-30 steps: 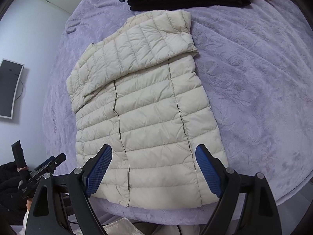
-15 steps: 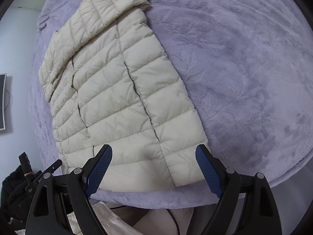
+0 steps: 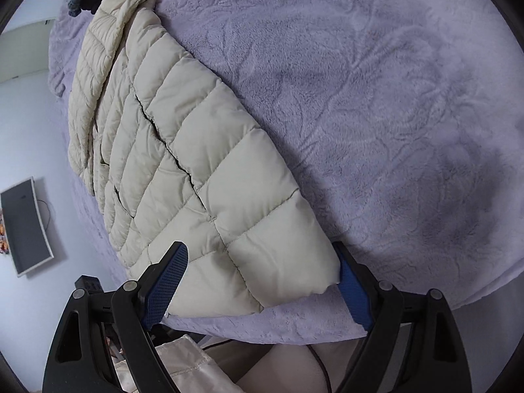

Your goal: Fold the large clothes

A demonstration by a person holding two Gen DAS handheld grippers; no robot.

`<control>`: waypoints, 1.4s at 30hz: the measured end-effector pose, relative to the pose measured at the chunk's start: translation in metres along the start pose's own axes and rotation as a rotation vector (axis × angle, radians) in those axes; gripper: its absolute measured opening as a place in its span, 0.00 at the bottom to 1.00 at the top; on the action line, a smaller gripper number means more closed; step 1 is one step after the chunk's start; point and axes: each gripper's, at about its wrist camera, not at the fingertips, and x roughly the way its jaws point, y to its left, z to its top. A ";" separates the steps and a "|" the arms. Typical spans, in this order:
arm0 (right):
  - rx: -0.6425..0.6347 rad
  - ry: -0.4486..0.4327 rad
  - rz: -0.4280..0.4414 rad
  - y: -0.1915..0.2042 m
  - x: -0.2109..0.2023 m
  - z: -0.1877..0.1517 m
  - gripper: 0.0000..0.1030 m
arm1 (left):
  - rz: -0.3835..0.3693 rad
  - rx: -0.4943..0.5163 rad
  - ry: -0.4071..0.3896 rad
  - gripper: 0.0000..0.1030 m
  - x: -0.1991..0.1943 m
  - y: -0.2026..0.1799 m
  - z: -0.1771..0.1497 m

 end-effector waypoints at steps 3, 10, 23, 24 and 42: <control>0.015 0.006 0.047 0.000 0.005 -0.001 0.87 | -0.003 0.017 0.006 1.00 0.004 -0.006 0.000; 0.012 0.005 0.190 0.015 0.010 -0.003 0.87 | 0.022 0.047 0.023 1.00 0.013 -0.021 -0.003; 0.023 0.002 0.250 0.024 0.014 -0.005 0.76 | 0.056 0.044 -0.014 0.43 -0.001 -0.021 -0.008; 0.029 0.000 0.245 0.023 0.013 -0.006 0.65 | 0.051 0.051 -0.013 0.34 -0.002 -0.018 -0.008; -0.170 -0.089 0.476 0.094 -0.048 0.016 0.13 | -0.249 0.093 -0.245 0.15 -0.119 -0.030 0.041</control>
